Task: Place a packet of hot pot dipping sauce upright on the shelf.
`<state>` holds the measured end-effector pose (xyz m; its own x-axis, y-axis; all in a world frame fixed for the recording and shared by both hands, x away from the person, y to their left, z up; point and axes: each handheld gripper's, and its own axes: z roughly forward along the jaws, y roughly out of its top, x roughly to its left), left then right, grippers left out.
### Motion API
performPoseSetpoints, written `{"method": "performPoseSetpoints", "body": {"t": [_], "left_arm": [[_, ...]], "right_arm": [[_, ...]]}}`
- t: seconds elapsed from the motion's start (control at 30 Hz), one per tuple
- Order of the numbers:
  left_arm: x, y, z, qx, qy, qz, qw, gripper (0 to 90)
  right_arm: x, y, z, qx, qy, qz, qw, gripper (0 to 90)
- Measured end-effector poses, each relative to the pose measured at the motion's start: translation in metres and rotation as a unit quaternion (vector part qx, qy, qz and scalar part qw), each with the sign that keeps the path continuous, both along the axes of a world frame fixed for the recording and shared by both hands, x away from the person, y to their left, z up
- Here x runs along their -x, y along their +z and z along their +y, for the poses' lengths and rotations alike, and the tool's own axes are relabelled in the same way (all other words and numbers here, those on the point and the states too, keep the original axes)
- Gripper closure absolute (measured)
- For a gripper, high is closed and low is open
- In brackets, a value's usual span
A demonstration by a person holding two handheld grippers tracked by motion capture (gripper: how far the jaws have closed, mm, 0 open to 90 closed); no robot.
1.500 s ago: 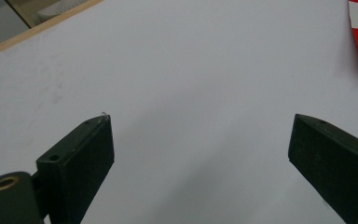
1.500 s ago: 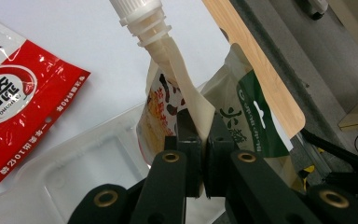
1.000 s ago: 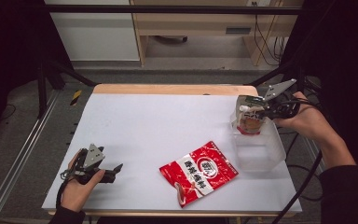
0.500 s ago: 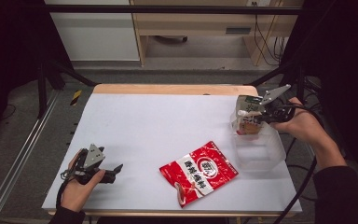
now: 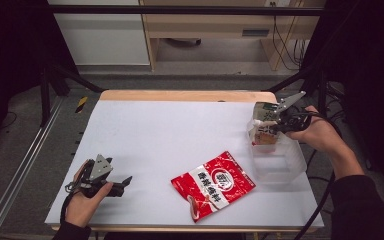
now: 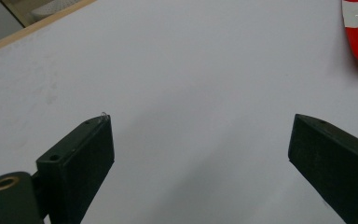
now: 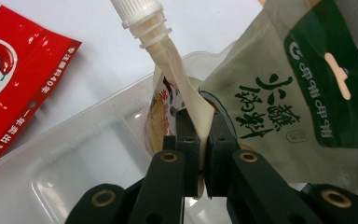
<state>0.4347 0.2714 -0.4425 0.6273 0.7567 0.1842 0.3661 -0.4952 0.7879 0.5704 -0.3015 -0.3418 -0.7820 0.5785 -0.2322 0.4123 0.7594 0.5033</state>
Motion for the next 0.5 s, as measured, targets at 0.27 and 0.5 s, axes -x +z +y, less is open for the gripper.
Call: {"method": "performPoseSetpoints", "body": {"t": [0.27, 0.5], "left_arm": [[0.000, 0.000, 0.000, -0.001, 0.000, 0.001, 1.0000, 6.6], [0.000, 0.000, -0.001, -0.003, 0.000, 0.001, 1.0000, 6.6]], "right_arm": [[-0.001, -0.003, -0.010, -0.009, -0.018, 0.008, 0.9998, 85.4], [-0.001, -0.004, -0.016, -0.013, -0.030, 0.010, 0.9994, 78.5]]}}
